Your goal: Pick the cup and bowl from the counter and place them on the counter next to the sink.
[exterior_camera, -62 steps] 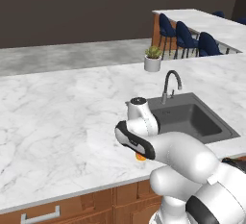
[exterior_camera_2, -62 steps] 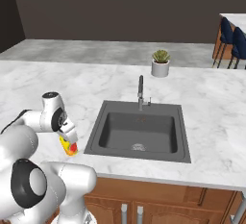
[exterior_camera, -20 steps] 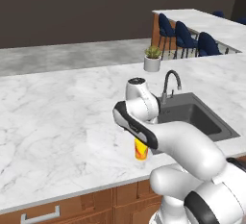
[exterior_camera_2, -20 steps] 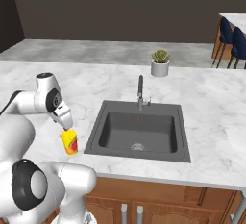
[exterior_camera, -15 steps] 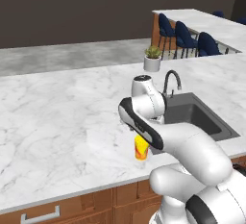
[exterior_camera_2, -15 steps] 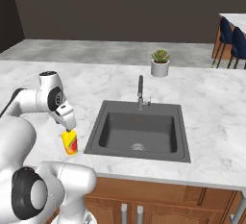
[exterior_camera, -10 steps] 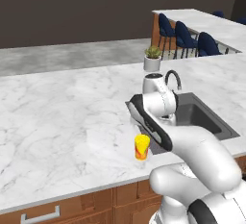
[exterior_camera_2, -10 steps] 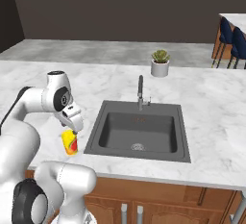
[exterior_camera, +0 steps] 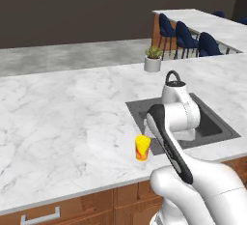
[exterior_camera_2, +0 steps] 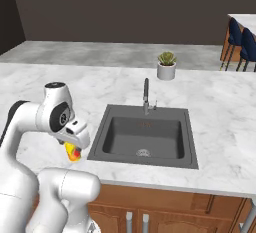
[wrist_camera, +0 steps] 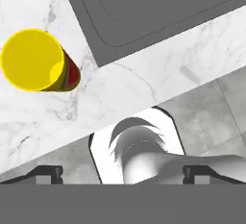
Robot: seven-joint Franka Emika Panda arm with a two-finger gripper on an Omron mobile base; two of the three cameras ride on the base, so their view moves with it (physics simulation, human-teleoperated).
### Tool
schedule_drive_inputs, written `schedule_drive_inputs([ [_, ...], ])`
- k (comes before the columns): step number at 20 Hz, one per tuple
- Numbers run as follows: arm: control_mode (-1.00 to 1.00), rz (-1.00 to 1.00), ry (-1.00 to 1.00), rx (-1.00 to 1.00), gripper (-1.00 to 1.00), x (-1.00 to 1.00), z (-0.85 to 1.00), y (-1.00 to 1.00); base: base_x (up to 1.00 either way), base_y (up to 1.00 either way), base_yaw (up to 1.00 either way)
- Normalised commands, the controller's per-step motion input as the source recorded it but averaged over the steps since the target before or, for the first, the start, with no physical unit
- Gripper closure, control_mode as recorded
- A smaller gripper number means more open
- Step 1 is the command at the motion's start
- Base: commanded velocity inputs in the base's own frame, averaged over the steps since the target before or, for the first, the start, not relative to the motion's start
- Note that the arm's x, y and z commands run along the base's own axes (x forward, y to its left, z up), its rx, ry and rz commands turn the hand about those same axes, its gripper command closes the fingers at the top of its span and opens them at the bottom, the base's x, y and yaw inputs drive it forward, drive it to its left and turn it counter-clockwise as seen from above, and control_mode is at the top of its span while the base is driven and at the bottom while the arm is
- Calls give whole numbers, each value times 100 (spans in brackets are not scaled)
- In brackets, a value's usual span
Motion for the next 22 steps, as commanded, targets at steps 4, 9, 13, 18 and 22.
schedule_drive_inputs([
  [4,-100,47,-3,0,-100,-36,0,0,0,0,0],
  [9,-100,38,-4,0,-100,-11,9,0,0,0,0],
  [13,-100,1,0,0,-100,0,0,0,0,0,0],
  [18,-100,0,0,0,-100,0,0,0,0,0,0],
  [22,-100,0,0,0,-100,0,0,0,0,0,0],
])
